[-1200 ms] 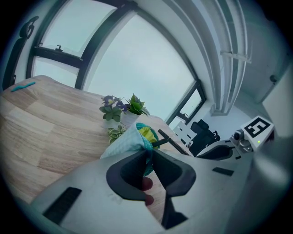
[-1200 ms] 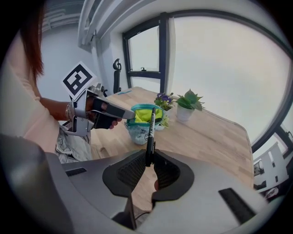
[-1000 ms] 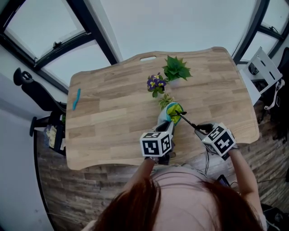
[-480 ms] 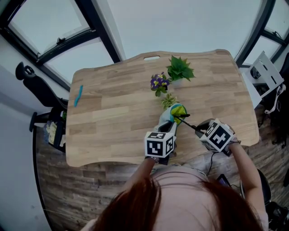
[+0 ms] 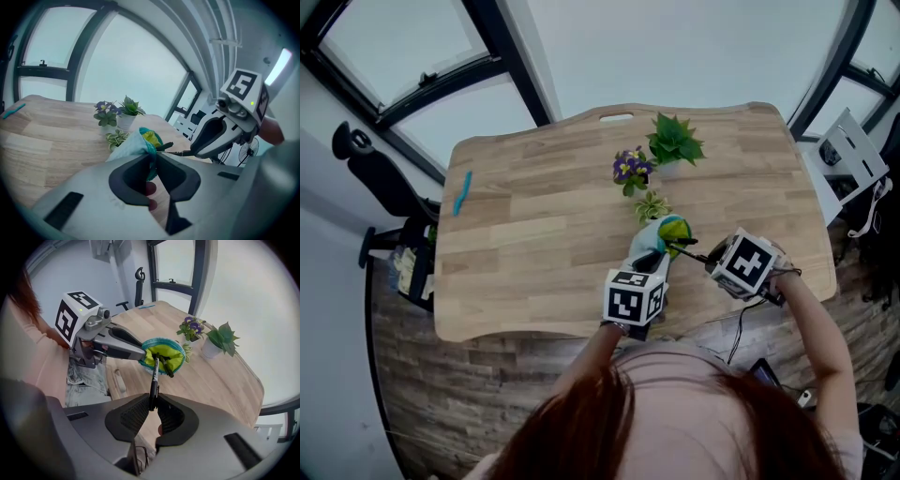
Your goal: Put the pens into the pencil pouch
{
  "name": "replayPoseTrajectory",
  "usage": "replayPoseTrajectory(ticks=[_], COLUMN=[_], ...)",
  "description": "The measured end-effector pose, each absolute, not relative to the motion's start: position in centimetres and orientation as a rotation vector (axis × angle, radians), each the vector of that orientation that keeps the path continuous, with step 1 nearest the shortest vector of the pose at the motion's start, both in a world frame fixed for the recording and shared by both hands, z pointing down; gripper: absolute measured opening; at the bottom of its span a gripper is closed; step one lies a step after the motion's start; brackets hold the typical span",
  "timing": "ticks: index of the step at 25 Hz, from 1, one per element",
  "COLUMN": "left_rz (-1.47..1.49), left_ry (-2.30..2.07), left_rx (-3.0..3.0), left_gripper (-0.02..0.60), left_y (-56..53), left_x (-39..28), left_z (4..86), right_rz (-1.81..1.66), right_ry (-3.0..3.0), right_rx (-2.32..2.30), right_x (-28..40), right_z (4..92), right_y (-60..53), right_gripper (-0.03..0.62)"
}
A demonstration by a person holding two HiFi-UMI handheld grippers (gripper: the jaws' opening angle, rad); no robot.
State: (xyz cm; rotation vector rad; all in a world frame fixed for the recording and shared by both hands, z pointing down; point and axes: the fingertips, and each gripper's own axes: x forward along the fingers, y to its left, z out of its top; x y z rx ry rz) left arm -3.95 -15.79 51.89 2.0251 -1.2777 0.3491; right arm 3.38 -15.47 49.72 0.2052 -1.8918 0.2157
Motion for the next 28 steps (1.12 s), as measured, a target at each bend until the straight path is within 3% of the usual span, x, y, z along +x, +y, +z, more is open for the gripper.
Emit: replayPoseTrajectory(ticks=[28], left_rz=[0.355], left_ry=[-1.222], left_rx=[2.058], left_gripper=[0.038], left_y=[-15.6], left_x=[-3.4], left_z=[51.7], right_rz=[0.138], right_ry=[-1.753], right_rx=[0.057], right_x=[0.9], right_z=[52.1], right_y=[-16.8], right_gripper=[0.051])
